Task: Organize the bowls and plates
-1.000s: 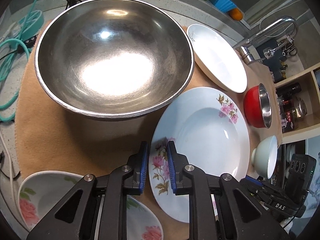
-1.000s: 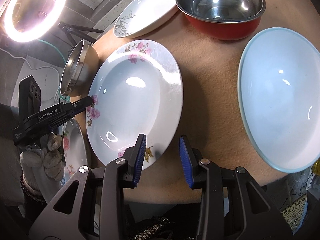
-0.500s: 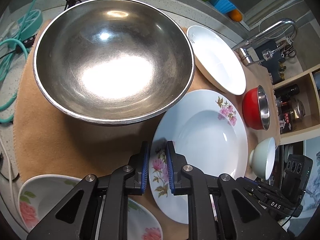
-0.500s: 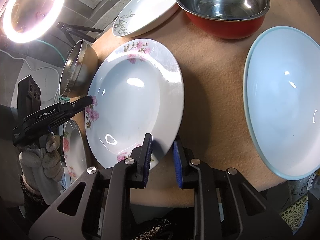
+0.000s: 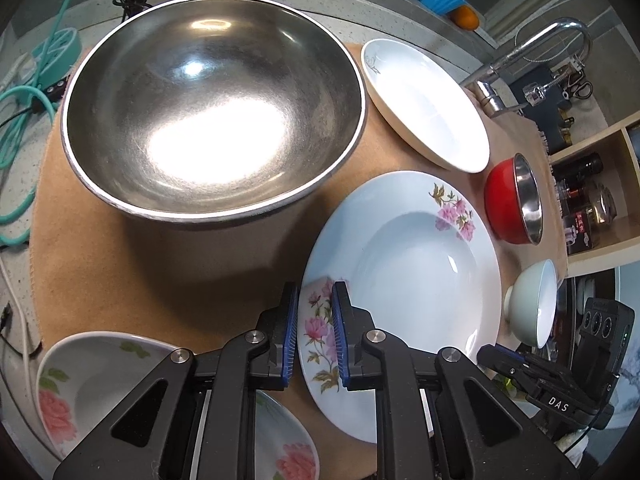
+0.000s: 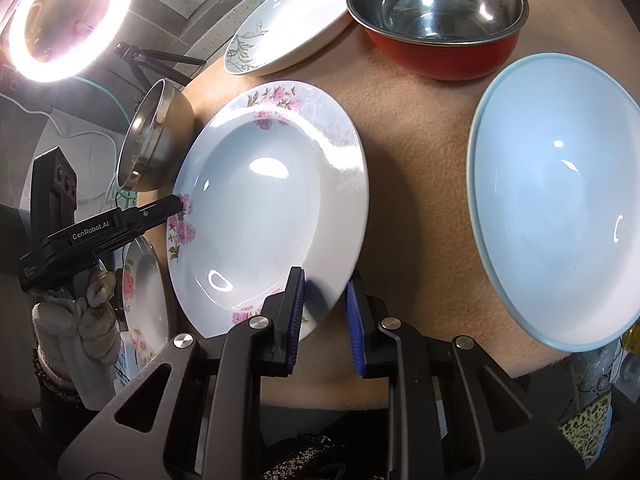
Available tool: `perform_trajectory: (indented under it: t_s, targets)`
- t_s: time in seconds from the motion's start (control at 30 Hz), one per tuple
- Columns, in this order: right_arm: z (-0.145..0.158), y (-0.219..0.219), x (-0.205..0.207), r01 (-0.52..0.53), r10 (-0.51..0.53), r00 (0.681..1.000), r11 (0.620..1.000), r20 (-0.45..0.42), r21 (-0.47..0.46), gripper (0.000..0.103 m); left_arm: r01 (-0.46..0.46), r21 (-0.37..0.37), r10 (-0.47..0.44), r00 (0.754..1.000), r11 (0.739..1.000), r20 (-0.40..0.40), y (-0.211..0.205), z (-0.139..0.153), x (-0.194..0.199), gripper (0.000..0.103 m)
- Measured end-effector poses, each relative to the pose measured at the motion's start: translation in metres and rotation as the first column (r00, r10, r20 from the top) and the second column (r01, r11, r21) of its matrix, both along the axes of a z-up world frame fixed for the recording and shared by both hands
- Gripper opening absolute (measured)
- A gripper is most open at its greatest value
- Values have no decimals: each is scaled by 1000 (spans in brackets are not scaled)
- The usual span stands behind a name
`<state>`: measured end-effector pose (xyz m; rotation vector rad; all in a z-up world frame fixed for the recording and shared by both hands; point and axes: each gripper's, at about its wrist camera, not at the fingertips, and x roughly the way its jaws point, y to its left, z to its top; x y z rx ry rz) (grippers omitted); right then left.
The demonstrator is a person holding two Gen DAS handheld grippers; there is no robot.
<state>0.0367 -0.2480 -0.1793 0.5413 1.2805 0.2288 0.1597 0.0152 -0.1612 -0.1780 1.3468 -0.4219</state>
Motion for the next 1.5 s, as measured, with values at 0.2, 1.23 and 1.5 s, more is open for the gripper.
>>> perform_trajectory:
  t_s: [0.2,1.23,1.5]
  targets:
    - [1,-2,-5,-8,8,1000,1000,1,-9,21,11,10,-11,1000,1000,-2,-5,0,-9,15]
    - [-2,-7,-20,-57,56,998,998,-18,-26,22,8,25,-8,1000,1000,-13,-13,-1,-41,16]
    - [-3,-7,-19,-66,66,998,997,-20,-29,23,-5,25,5,1000,1000,-1,-13,0,-44,16]
